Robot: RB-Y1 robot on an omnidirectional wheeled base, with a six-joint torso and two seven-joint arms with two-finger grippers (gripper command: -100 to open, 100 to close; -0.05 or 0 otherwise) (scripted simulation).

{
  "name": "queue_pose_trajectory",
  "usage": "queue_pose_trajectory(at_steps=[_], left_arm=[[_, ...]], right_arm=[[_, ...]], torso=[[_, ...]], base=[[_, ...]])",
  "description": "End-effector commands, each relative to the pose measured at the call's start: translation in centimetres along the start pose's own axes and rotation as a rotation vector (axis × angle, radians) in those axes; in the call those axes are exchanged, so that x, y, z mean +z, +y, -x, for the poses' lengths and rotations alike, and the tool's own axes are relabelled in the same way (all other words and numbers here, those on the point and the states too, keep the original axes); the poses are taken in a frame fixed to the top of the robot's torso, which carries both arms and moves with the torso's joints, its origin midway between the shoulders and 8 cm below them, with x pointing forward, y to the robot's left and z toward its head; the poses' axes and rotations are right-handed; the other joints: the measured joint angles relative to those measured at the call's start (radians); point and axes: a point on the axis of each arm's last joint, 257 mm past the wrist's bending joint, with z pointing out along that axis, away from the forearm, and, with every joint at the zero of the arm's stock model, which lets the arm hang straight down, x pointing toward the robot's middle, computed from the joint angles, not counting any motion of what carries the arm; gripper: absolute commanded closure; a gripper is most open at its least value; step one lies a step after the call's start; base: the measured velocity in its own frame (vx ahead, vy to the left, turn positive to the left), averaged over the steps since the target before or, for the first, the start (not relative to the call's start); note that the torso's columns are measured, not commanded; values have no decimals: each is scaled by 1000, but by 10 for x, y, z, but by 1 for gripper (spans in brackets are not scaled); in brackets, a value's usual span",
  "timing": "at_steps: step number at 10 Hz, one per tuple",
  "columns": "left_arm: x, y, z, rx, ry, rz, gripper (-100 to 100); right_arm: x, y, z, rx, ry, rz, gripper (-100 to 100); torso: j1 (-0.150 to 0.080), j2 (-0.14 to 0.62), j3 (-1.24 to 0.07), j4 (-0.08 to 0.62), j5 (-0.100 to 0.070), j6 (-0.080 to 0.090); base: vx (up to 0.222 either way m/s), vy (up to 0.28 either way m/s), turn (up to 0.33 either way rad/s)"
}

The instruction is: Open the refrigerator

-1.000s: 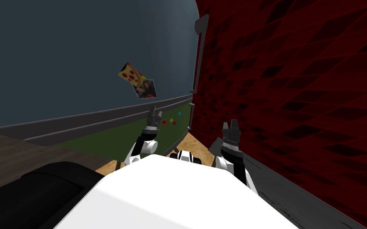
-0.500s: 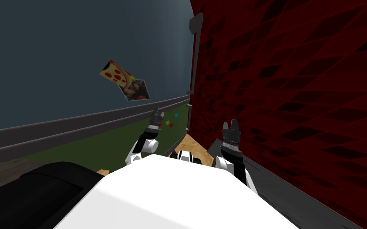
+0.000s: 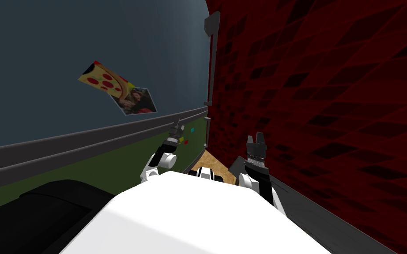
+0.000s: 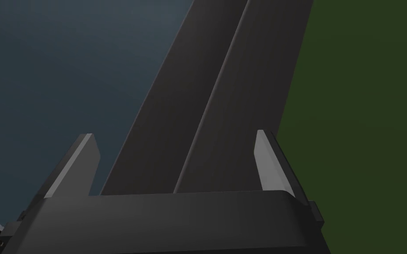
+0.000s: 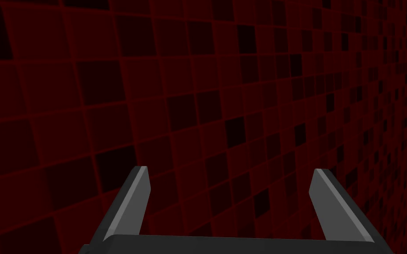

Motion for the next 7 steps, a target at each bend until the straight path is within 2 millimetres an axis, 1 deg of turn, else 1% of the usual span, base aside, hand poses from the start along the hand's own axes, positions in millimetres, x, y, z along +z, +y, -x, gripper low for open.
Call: queue_pose_trajectory(at_steps=[1, 7], left_arm=[[4, 12, -6, -3, 15, 48, -100], [8, 36, -18, 4, 58, 153, -100]], right_arm=[[0, 0, 0, 0, 0, 0, 0], [0, 0, 0, 0, 0, 0, 0]], torso=[[-1, 4, 3, 1, 0, -2], [-3, 13, 9, 3, 0, -3]], base=[[133, -34, -69], [98, -28, -59]])
